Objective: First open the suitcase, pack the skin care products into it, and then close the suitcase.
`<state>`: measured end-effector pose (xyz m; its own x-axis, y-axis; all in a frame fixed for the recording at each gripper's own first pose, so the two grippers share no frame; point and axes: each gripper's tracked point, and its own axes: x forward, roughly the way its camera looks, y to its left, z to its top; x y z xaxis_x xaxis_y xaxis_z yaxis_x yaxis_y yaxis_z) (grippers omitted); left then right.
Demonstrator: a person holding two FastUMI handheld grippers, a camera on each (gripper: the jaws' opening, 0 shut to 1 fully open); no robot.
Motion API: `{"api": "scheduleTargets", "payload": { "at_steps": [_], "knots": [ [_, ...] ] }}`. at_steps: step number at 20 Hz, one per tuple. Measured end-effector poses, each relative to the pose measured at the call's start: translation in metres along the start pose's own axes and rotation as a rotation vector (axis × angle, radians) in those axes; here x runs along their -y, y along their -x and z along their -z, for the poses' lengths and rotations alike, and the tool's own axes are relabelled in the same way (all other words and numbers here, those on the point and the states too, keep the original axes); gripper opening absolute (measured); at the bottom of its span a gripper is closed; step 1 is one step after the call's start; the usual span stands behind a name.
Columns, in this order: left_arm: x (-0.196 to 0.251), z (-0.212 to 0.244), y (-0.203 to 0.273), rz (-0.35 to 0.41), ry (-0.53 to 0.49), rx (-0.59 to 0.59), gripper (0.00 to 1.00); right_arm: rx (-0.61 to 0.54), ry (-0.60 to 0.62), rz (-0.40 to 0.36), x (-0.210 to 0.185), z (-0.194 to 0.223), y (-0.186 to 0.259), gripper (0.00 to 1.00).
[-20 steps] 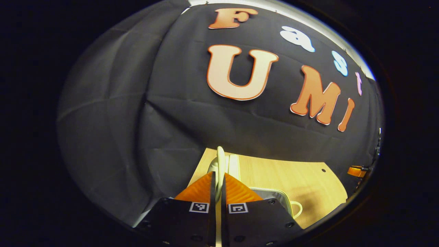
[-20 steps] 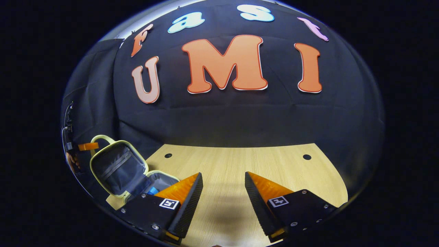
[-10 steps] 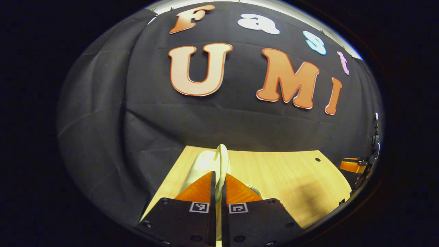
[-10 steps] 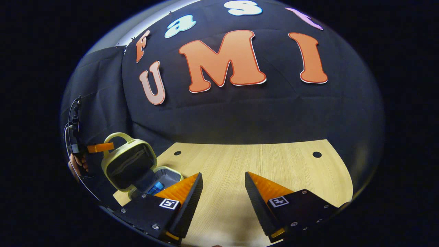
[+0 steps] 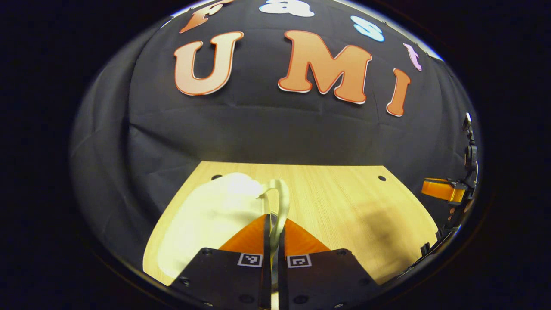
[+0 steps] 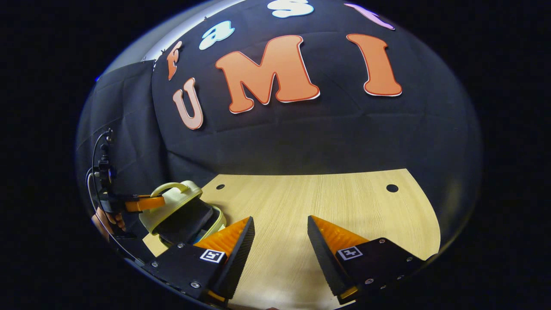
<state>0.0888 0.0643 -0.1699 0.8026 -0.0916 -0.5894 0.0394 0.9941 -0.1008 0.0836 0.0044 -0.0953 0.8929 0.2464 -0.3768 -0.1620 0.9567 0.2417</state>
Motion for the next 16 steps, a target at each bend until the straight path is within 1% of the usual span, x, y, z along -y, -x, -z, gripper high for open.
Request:
{"api": "scheduleTargets", "payload": {
  "at_steps": [3, 6, 7, 9, 12, 14, 15, 16],
  "knots": [
    [0.018, 0.018, -0.008, 0.015, -0.002, -0.033, 0.06, -0.006, 0.005, -0.001, 0.003, 0.004, 0.002, 0.80],
    [0.035, 0.051, -0.020, 0.013, -0.031, -0.088, 0.06, -0.021, -0.001, -0.004, 0.002, 0.014, 0.005, 0.80],
    [0.043, 0.063, -0.026, 0.014, -0.060, -0.114, 0.07, -0.027, -0.007, -0.014, -0.002, 0.016, 0.007, 0.80],
    [0.051, 0.080, -0.036, -0.009, -0.142, -0.157, 0.06, -0.035, -0.003, -0.018, -0.007, 0.023, 0.009, 0.80],
    [0.052, 0.095, -0.039, -0.059, -0.240, -0.176, 0.07, -0.036, 0.002, -0.024, -0.011, 0.027, 0.015, 0.80],
    [0.058, 0.099, -0.039, -0.078, -0.293, -0.181, 0.07, -0.023, 0.017, -0.014, -0.011, 0.028, 0.018, 0.80],
    [0.063, 0.100, -0.039, -0.070, -0.301, -0.182, 0.20, -0.011, 0.026, -0.007, -0.011, 0.025, 0.020, 0.80],
    [0.069, 0.100, -0.038, -0.051, -0.294, -0.183, 0.25, 0.001, 0.035, -0.006, -0.013, 0.024, 0.022, 0.80]
  ]
}}
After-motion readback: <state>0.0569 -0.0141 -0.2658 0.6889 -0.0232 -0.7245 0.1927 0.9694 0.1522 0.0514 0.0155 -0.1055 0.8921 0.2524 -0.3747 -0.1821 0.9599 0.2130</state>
